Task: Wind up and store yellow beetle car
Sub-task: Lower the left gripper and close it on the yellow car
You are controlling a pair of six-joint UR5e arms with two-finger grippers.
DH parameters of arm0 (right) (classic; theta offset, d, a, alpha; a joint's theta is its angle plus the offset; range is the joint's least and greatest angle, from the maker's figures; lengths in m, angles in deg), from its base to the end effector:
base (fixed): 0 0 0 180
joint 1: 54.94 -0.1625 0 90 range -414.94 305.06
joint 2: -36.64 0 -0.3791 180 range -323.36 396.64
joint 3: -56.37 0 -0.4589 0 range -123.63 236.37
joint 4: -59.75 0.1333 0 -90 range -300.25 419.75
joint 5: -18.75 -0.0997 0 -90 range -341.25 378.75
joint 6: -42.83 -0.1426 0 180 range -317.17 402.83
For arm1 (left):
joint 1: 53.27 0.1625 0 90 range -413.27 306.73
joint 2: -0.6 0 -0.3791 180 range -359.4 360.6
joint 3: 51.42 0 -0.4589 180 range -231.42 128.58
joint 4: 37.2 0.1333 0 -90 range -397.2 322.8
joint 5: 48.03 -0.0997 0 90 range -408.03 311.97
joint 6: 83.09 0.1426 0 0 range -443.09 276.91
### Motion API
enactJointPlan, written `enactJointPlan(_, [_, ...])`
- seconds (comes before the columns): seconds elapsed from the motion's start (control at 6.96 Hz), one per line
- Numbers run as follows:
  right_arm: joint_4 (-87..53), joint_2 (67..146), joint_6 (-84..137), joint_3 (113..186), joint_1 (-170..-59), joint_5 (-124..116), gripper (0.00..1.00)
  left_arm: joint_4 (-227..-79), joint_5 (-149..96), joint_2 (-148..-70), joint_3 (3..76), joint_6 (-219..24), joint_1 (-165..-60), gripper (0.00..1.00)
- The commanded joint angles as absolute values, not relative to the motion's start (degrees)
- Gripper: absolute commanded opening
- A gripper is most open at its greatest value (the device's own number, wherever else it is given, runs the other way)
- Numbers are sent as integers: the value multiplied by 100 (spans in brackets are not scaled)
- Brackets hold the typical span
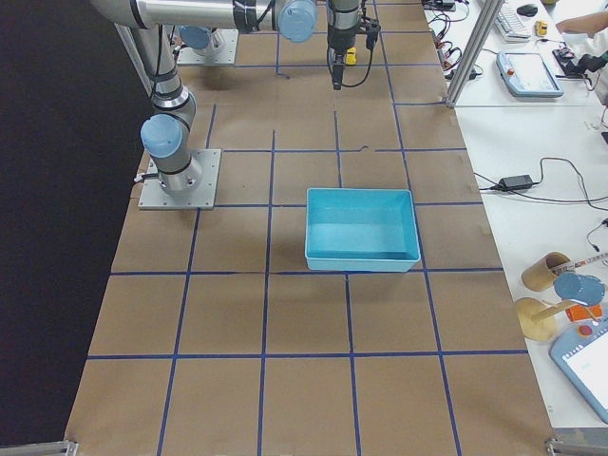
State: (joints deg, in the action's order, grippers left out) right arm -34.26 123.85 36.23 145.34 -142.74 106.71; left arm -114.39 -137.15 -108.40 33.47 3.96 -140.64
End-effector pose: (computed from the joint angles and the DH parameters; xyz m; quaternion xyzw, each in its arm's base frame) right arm 0.1159 -0.5872 0.3886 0.0763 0.9967 -0.0189 0.0185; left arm -0.1048 -0.6714 0.2663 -0.6717 -0.7407 -0.0013 0.0121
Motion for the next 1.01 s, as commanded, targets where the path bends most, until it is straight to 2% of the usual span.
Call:
enactJointPlan(0.0, [-3447,12383,3615,14549,-14274,10673,100,-11165,-13845,-11389,3348,1261,-13984,100])
enactJointPlan(0.86, [-3456,12383,3606,14549,-14274,10664,100,-10410,-13952,-12227,3513,1578,-13958,98])
